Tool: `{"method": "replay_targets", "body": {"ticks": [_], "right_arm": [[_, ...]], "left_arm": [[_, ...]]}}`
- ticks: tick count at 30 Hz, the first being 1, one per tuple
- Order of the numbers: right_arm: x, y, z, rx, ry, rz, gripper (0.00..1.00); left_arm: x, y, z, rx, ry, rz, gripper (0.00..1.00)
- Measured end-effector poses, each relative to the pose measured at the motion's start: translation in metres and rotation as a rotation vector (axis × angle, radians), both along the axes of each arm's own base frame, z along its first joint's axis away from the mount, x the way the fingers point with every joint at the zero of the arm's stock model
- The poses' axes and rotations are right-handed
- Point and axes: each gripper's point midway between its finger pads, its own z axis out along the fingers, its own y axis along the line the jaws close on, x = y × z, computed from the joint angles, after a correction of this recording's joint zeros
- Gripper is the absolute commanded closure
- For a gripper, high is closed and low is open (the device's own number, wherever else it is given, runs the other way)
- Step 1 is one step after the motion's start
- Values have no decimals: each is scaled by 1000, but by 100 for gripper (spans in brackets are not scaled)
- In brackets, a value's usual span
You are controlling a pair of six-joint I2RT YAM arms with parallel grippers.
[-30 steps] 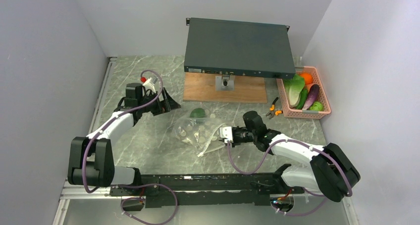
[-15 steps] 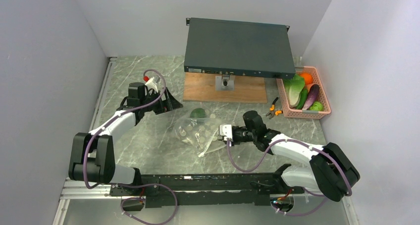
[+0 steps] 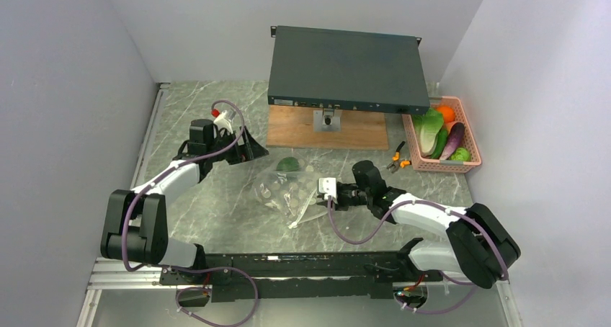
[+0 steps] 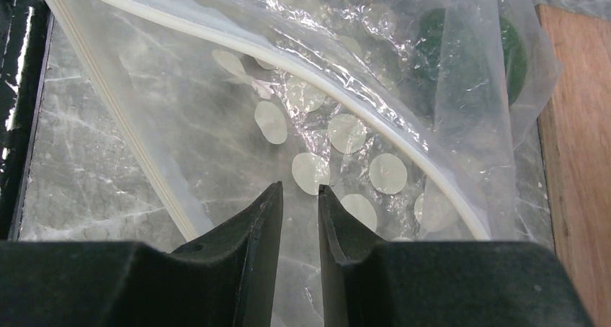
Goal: Open the zip-top bag and remove the fake food
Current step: Adjust the fake vegetable in the zipper food storage bag.
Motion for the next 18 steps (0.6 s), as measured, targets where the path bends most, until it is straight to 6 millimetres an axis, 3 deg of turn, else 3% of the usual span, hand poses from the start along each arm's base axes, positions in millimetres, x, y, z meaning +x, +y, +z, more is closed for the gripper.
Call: {"method": "replay_targets", "body": {"ticks": [12, 18], "right_arm": [[3, 3, 1, 15, 32, -27, 73], [11, 7, 11, 59, 47, -82, 75]], "left_arm": [[7, 1, 2, 1, -32, 13, 13], [13, -3, -8, -2, -6, 9, 15]]}}
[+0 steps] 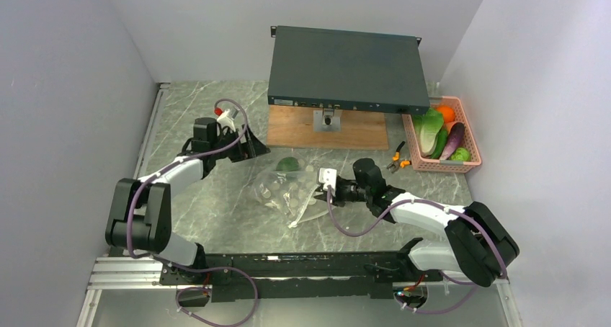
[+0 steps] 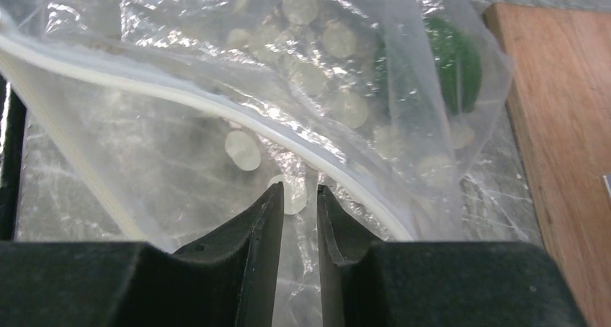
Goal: Open the zip-top bag and remove the fake food
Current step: Adjust the fake vegetable in the zipper food storage bag.
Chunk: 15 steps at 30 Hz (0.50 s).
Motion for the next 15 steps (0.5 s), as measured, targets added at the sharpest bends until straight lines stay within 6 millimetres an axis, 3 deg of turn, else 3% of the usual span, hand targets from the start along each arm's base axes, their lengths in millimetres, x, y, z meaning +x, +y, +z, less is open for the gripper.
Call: {"method": "replay_targets", "body": {"ticks": [2, 5, 8, 15], "right_arm": [[5, 1, 4, 14, -1, -29, 77], [16, 1, 6, 23, -17, -82, 82], [22, -1, 2, 9, -27, -107, 87], [24, 1, -21, -65, -61, -60, 89]], "left_arm": [[2, -5, -2, -2, 7, -15, 17], [5, -19, -5, -4, 18, -54, 31], [5, -35, -12, -11, 42, -92, 37], [-7, -51, -58, 8, 176, -140, 57]]}}
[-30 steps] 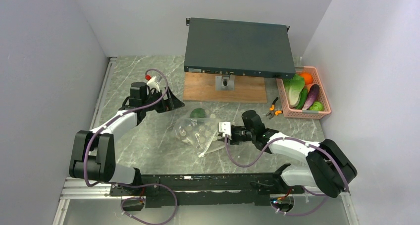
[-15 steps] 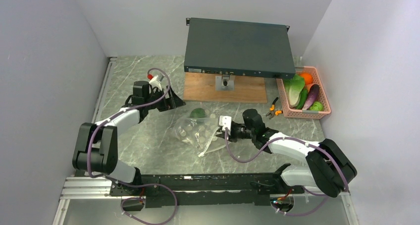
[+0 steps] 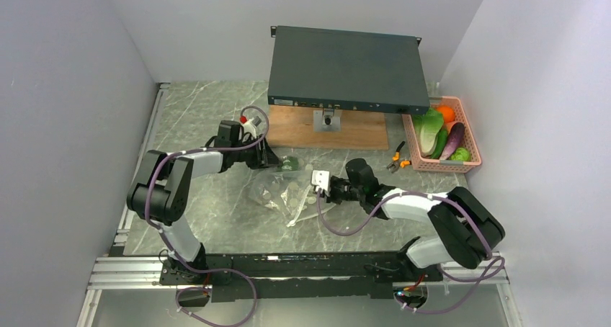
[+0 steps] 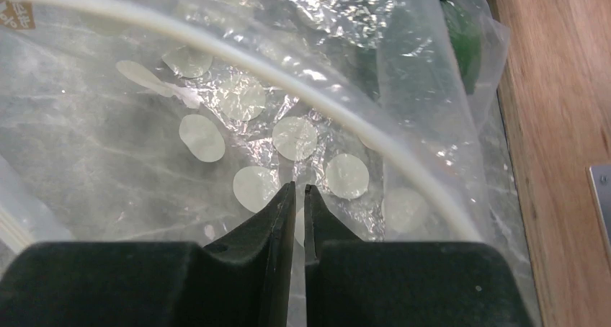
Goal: Open the zip-top bag and remove the fake food
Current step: Adjust the fake vegetable in the zipper food storage bag.
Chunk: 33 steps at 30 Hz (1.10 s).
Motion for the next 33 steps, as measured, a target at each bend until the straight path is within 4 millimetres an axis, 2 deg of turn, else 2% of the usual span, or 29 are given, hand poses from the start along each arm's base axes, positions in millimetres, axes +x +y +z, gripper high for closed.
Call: {"method": "replay_targets", "body": {"ticks": [3, 6, 10, 15, 22, 28, 33], "right_arm": [[-1, 6, -3, -19, -30, 40, 86], [0, 14, -5, -24, -53, 75, 76], [7, 24, -10, -30, -67, 92, 71], [21, 32, -15, -43, -76, 80, 64], [42, 38, -9, -41, -107, 27, 52], [49, 35, -11, -46, -82, -39, 43], [55, 28, -13, -37, -30, -115, 31]], "left_arm": [[-1, -3, 2, -12, -2, -14, 67], [-1, -8, 4, -20, -13, -30, 76], [-6, -14, -4, -25, 9, -57, 84], [-15, -21, -18, -23, 51, -85, 90], [-22, -22, -21, -29, 69, -99, 95], [-23, -22, -23, -33, 73, -105, 96], [-27, -22, -26, -41, 65, -108, 97]]}}
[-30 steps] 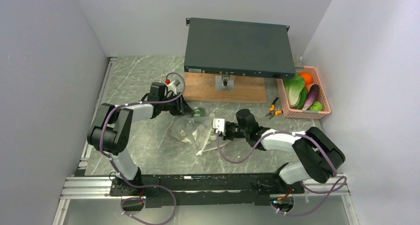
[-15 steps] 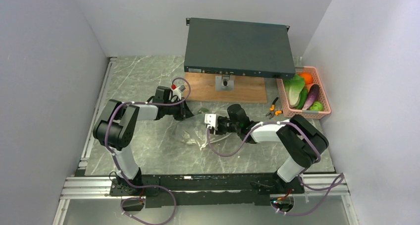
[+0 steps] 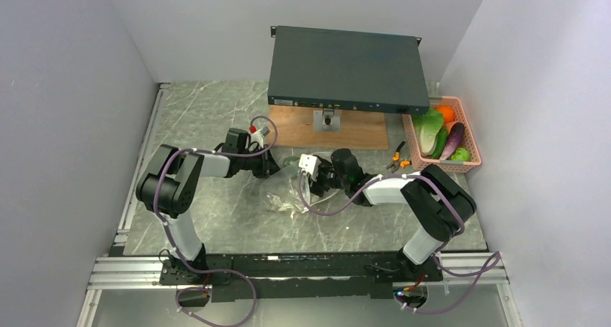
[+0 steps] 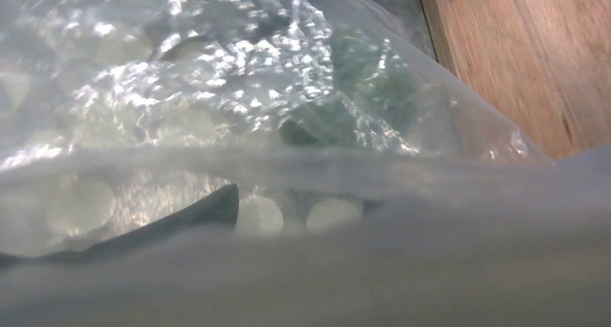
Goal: Open the zip-top bag and remove the fake food
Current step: Adjust the fake vegetable in the zipper food storage bag.
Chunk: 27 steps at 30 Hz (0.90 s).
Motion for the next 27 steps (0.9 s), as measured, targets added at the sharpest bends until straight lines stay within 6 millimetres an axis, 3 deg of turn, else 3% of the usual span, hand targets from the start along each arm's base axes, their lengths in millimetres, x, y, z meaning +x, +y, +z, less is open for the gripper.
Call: {"method": "replay_targets", "body": {"ticks": [3, 6, 10, 14, 17, 22, 27], "right_arm": [[3, -3, 1, 22, 35, -43, 22], [4, -1, 5, 65, 71, -69, 20], [2, 5, 11, 116, 104, -67, 19], [0, 9, 7, 128, 121, -57, 18], [-2, 9, 1, 119, 134, -45, 18], [-5, 10, 1, 116, 127, -19, 18], [-10, 8, -4, 100, 117, 7, 18]], "left_arm": [[-4, -1, 0, -14, 0, -8, 100], [-11, -3, 2, -49, 4, -23, 100], [-35, -3, 1, -94, 35, -51, 100], [-58, -3, 5, -120, 58, -76, 84], [-63, -2, 13, -126, 44, -79, 70], [-60, 0, 41, -128, -34, -65, 58], [-44, 8, 64, -90, -117, -16, 52]]}}
